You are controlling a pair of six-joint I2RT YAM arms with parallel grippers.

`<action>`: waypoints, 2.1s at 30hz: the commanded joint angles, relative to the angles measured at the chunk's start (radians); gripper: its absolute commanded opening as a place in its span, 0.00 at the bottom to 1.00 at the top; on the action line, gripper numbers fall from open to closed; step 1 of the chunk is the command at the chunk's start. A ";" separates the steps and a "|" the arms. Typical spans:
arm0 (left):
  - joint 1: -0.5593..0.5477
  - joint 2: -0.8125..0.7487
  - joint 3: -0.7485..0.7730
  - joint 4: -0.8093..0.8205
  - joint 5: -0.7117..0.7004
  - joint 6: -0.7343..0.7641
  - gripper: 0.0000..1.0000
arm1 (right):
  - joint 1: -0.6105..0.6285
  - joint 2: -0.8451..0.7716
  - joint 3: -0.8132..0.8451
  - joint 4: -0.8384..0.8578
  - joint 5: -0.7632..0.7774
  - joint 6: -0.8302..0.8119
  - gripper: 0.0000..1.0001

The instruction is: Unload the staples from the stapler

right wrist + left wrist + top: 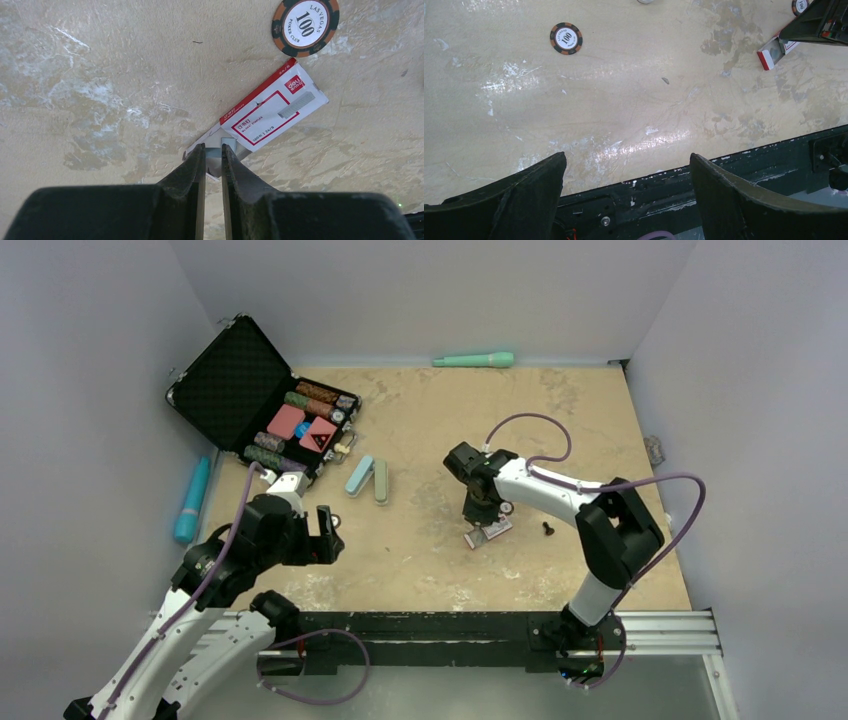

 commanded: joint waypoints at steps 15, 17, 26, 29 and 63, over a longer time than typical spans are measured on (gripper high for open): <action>0.008 0.004 0.007 0.017 -0.011 -0.009 0.96 | -0.001 -0.015 -0.048 0.064 -0.039 -0.025 0.15; 0.008 0.004 0.005 0.017 -0.011 -0.008 0.96 | 0.000 -0.018 -0.053 0.069 -0.043 -0.027 0.15; 0.007 0.004 0.007 0.015 -0.011 -0.009 0.96 | 0.000 -0.029 -0.071 0.100 -0.068 -0.045 0.27; 0.007 0.003 0.007 0.016 -0.011 -0.009 0.96 | -0.001 -0.031 -0.078 0.104 -0.070 -0.047 0.34; 0.007 0.045 0.004 0.021 0.022 -0.003 0.96 | -0.199 -0.198 -0.132 0.078 0.037 -0.099 0.81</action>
